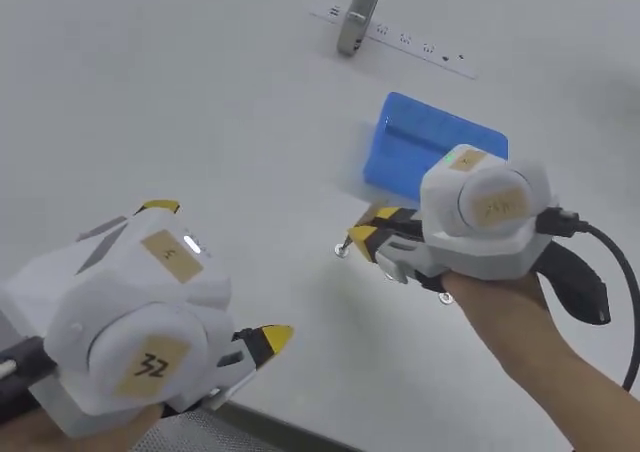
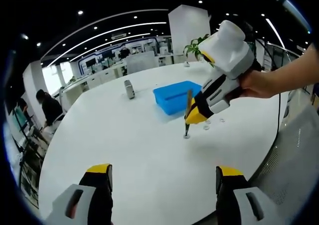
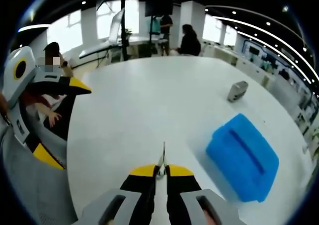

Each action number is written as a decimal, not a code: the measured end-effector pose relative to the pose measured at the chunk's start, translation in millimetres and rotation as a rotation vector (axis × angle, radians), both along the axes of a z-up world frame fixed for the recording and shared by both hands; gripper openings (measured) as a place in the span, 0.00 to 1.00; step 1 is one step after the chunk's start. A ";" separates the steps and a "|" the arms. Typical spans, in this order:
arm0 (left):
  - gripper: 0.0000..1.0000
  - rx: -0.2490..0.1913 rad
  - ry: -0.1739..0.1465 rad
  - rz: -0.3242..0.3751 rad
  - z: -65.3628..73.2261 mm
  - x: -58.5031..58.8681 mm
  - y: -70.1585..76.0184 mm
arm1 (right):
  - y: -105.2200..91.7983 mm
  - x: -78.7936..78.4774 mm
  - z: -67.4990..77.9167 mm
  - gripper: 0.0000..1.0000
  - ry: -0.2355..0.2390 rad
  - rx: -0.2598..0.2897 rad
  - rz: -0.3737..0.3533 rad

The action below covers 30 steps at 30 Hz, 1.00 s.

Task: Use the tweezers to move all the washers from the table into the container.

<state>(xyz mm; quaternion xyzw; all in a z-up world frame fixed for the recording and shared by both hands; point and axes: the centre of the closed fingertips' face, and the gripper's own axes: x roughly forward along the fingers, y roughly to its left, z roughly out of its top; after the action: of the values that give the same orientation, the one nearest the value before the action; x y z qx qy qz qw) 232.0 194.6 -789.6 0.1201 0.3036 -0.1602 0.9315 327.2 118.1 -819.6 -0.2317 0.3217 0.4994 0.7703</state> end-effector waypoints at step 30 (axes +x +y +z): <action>0.88 -0.013 0.017 -0.008 -2.2 -1.8 -2.0 | -15.1 36.5 73.0 0.01 -0.085 0.048 -0.065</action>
<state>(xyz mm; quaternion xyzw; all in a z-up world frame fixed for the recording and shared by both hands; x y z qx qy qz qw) 230.1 192.6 -791.8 0.1137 0.3101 -0.1671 0.9290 363.7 103.0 -746.6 -0.2235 0.2840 0.4716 0.8043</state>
